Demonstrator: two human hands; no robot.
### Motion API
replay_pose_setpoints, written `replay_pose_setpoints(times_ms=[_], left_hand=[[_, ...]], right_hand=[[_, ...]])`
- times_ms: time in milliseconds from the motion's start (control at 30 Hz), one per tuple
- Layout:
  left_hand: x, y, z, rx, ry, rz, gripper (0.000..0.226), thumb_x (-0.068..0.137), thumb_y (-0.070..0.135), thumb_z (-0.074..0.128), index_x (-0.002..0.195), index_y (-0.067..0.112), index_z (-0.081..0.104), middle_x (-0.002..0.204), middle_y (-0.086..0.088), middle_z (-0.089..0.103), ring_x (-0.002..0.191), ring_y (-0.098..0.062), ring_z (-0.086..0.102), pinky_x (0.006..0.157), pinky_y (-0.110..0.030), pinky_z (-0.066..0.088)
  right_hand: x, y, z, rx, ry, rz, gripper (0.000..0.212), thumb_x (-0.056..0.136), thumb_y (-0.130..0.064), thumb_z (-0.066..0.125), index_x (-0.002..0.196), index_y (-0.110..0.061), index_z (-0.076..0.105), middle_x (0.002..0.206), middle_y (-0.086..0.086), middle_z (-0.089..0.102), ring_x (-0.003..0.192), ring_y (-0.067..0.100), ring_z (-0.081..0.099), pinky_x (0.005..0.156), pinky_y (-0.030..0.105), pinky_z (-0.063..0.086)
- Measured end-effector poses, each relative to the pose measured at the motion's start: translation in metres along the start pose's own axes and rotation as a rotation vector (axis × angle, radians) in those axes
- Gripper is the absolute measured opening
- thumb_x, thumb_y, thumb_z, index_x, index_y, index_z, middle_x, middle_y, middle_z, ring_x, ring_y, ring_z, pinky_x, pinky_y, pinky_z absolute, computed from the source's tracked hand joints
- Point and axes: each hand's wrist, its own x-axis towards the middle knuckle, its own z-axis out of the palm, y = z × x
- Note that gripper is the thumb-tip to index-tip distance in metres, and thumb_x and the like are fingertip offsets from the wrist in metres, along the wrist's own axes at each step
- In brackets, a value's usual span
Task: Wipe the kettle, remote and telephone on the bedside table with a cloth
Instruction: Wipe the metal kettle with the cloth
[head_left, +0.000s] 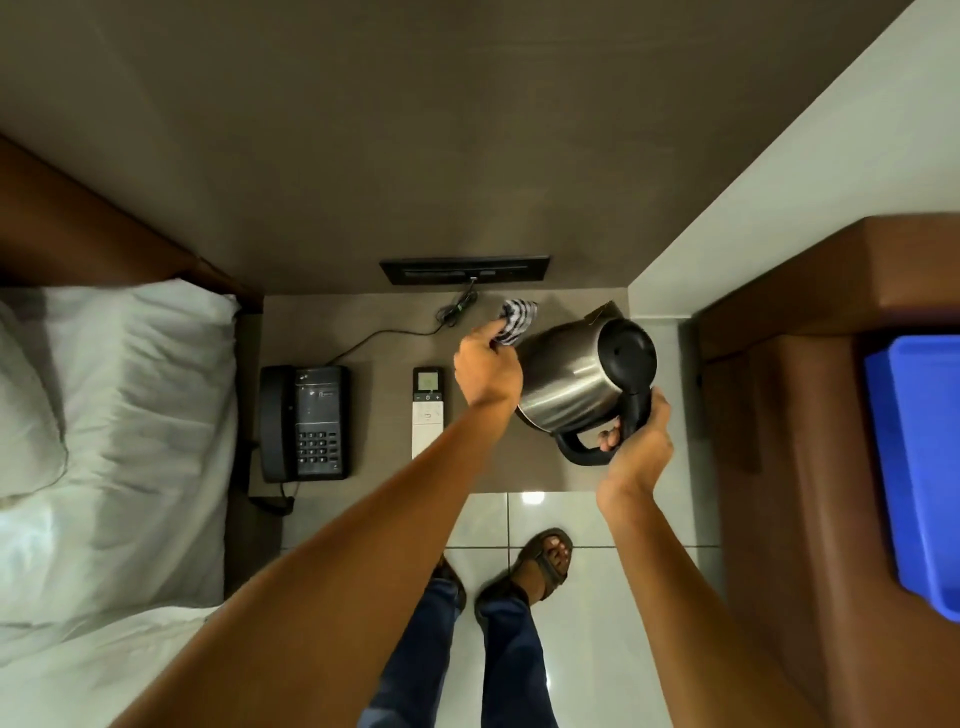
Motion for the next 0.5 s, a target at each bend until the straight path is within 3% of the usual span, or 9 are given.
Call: replay_pose_setpoints(times_ms=[167, 333, 400, 500], left_hand=[[-0.004, -0.020, -0.012, 0.030, 0.005, 0.011, 0.049, 0.093, -0.009, 0.048, 0.135, 0.011, 0.065, 0.131, -0.013, 0.071, 0.119, -0.030, 0.068, 0.099, -0.043, 0.058], [-0.014, -0.045, -0.031, 0.033, 0.051, -0.026, 0.049, 0.093, -0.008, 0.048, 0.135, 0.011, 0.064, 0.130, -0.014, 0.070, 0.119, -0.028, 0.067, 0.099, -0.030, 0.055], [-0.013, -0.052, -0.038, 0.015, 0.057, -0.037, 0.050, 0.092, -0.008, 0.048, 0.134, 0.012, 0.065, 0.126, -0.013, 0.072, 0.113, -0.028, 0.070, 0.097, -0.038, 0.059], [-0.006, -0.061, -0.046, 0.007, 0.062, -0.046, 0.053, 0.087, -0.008, 0.047, 0.132, 0.013, 0.067, 0.123, -0.012, 0.074, 0.110, -0.029, 0.070, 0.096, -0.048, 0.059]], right_hand=[[0.004, 0.024, -0.012, -0.060, -0.023, -0.022, 0.041, 0.101, -0.055, 0.057, 0.083, -0.021, 0.071, 0.057, -0.004, 0.055, 0.045, 0.006, 0.048, 0.044, 0.019, 0.043], [-0.001, 0.050, -0.012, -0.066, -0.043, -0.069, 0.038, 0.107, -0.048, 0.055, 0.110, -0.020, 0.080, 0.078, -0.004, 0.069, 0.061, 0.004, 0.065, 0.056, 0.018, 0.053], [-0.004, 0.055, -0.009, -0.079, -0.061, -0.072, 0.036, 0.108, -0.048, 0.053, 0.113, -0.024, 0.079, 0.089, -0.002, 0.074, 0.073, 0.005, 0.070, 0.063, 0.019, 0.057], [-0.007, 0.061, -0.002, -0.125, -0.097, -0.109, 0.032, 0.108, -0.049, 0.053, 0.097, -0.039, 0.081, 0.090, -0.005, 0.075, 0.076, 0.006, 0.070, 0.065, 0.019, 0.056]])
